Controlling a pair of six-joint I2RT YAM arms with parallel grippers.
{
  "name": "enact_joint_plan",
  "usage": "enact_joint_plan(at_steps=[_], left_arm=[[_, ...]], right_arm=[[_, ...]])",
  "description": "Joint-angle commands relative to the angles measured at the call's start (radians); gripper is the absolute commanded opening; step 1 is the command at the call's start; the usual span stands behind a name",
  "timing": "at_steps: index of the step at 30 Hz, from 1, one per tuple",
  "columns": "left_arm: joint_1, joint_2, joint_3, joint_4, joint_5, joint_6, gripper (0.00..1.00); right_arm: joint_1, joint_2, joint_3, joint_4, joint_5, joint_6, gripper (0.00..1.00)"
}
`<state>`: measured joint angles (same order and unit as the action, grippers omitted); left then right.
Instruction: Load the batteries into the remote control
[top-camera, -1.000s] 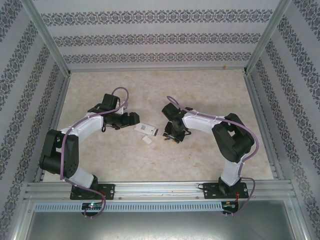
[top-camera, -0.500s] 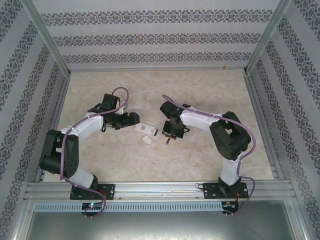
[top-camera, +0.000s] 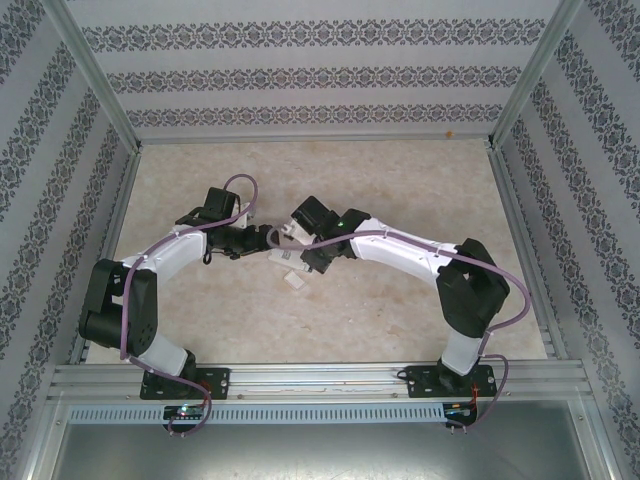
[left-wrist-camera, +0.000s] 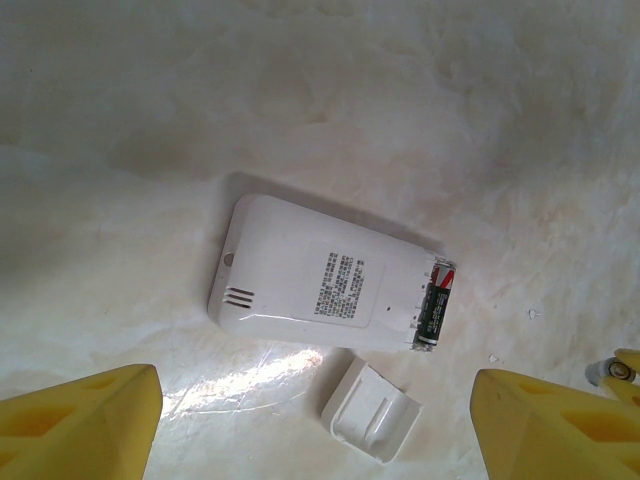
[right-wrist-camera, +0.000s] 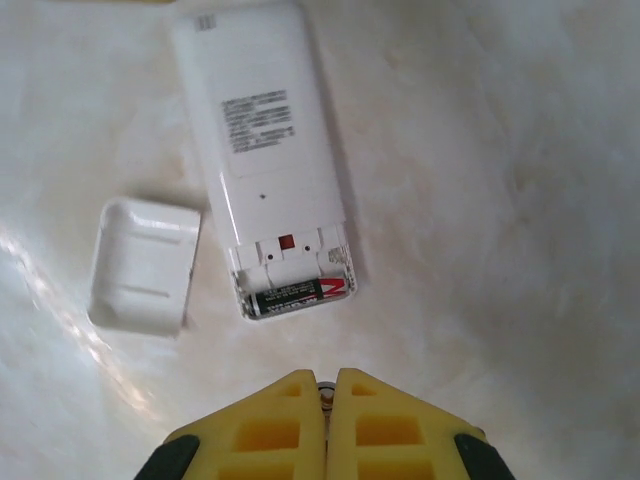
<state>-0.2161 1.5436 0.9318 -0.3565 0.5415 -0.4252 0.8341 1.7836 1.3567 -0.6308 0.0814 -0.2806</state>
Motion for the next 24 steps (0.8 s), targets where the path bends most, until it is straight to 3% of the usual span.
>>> enact_joint_plan(at_steps=[1,7,13,24], left_arm=[[-0.006,-0.015,-0.011,-0.011,-0.009,0.034,0.82],[0.057,-0.010,-0.067,0.030,0.067,-0.021,0.80],[0.073,-0.037,-0.064,0.022,0.048,-0.008,0.80],[0.073,-0.015,-0.084,0.062,0.075,-0.045,0.79]], right_arm=[[0.002,0.024,0.010,-0.049,-0.037,-0.463,0.00],[0.021,0.014,-0.012,-0.078,-0.286,-0.816,0.02],[0.081,0.054,-0.070,-0.183,-0.247,-0.956,0.06],[0.146,0.092,-0.176,-0.055,-0.106,-0.943,0.14]])
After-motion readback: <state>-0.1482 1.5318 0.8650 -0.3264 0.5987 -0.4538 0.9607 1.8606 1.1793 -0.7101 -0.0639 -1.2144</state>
